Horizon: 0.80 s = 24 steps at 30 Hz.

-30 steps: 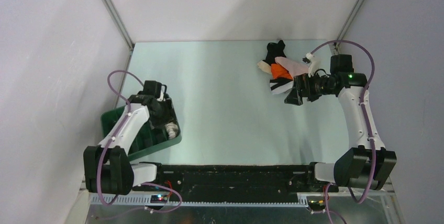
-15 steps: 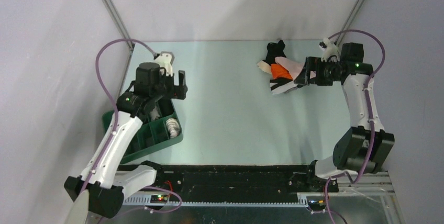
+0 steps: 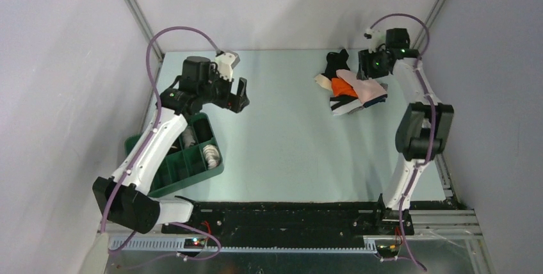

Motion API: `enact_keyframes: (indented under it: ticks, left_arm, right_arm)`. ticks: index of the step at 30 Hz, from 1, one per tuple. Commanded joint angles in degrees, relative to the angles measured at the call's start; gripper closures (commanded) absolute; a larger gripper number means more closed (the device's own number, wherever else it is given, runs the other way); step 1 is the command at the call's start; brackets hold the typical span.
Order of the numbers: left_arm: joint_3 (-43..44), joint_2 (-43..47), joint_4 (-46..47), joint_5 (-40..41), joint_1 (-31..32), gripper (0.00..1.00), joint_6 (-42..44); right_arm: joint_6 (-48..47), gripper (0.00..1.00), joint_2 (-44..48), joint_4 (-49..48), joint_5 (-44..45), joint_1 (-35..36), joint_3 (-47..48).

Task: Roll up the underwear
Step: Place the underwear in the storage box, then pick up the underwear.

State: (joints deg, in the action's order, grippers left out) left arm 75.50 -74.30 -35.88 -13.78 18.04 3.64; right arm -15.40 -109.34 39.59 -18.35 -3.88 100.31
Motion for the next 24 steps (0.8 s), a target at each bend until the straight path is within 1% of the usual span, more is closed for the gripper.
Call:
enact_keyframes:
  ticks: [1,5,9,13,20,22,23,24]
  left_arm:
    - [-1.54,3.52,-1.87,-6.32,0.76,0.06,3.69]
    - [-4.82,5.89,-1.66,-6.27,0.69,0.06,1.94]
    - [-7.0,7.32,-1.92,-6.56,0.71,0.06,0.88]
    - [-7.64,7.59,-1.85,-6.23,0.68,0.06,0.75]
    - [-8.48,7.35,-0.6,-5.58,0.25,0.05,-0.5]
    - [-8.83,7.27,-0.31,-5.7,-0.01,0.05,-1.09]
    - [-8.95,7.25,-0.23,-5.66,-0.11,0.05,-1.33]
    - [-9.18,7.25,-0.02,-5.61,-0.16,0.05,-1.43]
  right_arm:
    - [-6.25,0.45,-6.87,-1.12,4.57,2.96,9.19]
    - [-6.42,0.48,-12.67,-3.08,8.66,5.81,13.45]
    - [-7.02,0.51,-17.59,-3.84,10.58,7.22,16.66]
    - [-7.19,0.55,-19.81,-4.41,12.39,8.04,17.33]
    - [-6.15,0.61,-20.37,-4.85,13.52,7.96,15.99]
    - [-6.05,0.66,-20.52,-5.02,13.82,7.9,15.89]
    - [-6.14,0.72,-20.53,-5.04,13.92,7.87,15.9]
    - [-6.2,0.76,-20.55,-5.09,13.94,7.91,15.94]
